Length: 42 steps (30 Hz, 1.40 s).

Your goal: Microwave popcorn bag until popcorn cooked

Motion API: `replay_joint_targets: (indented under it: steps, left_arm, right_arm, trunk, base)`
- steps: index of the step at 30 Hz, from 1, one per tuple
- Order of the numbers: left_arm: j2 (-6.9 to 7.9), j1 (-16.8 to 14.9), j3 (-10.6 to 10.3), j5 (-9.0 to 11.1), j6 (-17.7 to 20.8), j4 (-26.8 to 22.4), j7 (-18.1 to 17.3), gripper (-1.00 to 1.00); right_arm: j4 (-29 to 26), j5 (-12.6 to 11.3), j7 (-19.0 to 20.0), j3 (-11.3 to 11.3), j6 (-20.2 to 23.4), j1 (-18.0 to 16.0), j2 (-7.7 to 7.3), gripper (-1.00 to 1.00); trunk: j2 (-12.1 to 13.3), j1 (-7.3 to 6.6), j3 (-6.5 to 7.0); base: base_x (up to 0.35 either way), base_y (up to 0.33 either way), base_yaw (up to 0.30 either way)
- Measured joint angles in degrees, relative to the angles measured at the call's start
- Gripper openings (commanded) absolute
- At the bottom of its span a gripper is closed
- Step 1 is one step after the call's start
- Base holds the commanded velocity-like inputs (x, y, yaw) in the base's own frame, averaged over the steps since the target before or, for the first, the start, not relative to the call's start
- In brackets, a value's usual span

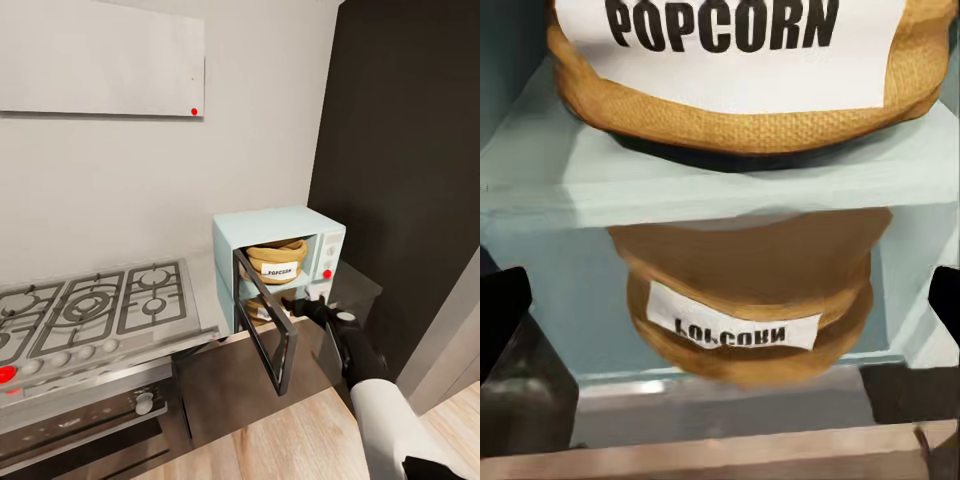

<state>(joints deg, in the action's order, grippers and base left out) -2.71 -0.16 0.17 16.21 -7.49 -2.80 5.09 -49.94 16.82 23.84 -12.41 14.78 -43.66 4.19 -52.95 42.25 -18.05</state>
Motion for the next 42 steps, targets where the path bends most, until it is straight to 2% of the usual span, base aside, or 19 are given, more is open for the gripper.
replay_joint_targets:
  steps: [3,9,14,24,37,39,42]
  left_arm:
    - [0.0,0.0,0.01,-0.03,0.0,0.0,-0.01,1.0]
    - [-0.08,0.0,0.01,-0.04,0.0,0.0,-0.02,1.0]
    - [-0.03,0.0,0.02,-0.04,0.0,0.0,0.02,1.0]
    - [-0.12,0.0,0.0,-0.12,0.0,-0.09,-0.62,1.0]
    - [-0.18,0.0,-0.07,-0.13,0.0,-0.09,-0.58,1.0]
    - [-0.18,0.0,-0.01,-0.13,0.0,-0.09,-0.58,1.0]
    - [-0.17,0.0,-0.01,-0.13,0.0,-0.1,-0.58,1.0]
  right_arm:
    - [-1.17,0.1,0.35,0.19,-1.79,0.65,-0.01,1.0]
    - [-3.26,0.15,0.01,0.31,-2.01,0.8,0.31,1.0]
    - [-7.42,0.08,0.17,0.27,-1.79,0.82,0.37,1.0]
    - [-7.91,-0.06,0.31,0.28,-1.89,0.82,0.39,1.0]
    - [-9.81,-0.01,0.38,0.19,-2.1,0.86,0.39,1.0]
    - [-13.82,-0.26,0.26,0.18,-1.82,2.55,0.45,1.0]
    - [-15.97,-0.46,-0.01,0.23,-1.82,7.17,0.47,1.0]
  trunk:
    - [0.0,0.0,0.0]
    - [0.0,0.0,0.0]
    - [0.0,0.0,0.0]
    - [0.0,0.0,0.0]
    - [0.0,0.0,0.0]
    - [0.0,0.0,0.0]
    - [0.0,0.0,0.0]
  base:
    - [0.0,0.0,0.0]
    - [0.0,0.0,0.0]
    - [0.0,0.0,0.0]
    - [0.0,-0.001,0.0]
    - [0.0,-0.109,0.0]
    - [0.0,-0.001,0.0]
    - [0.0,0.0,0.0]
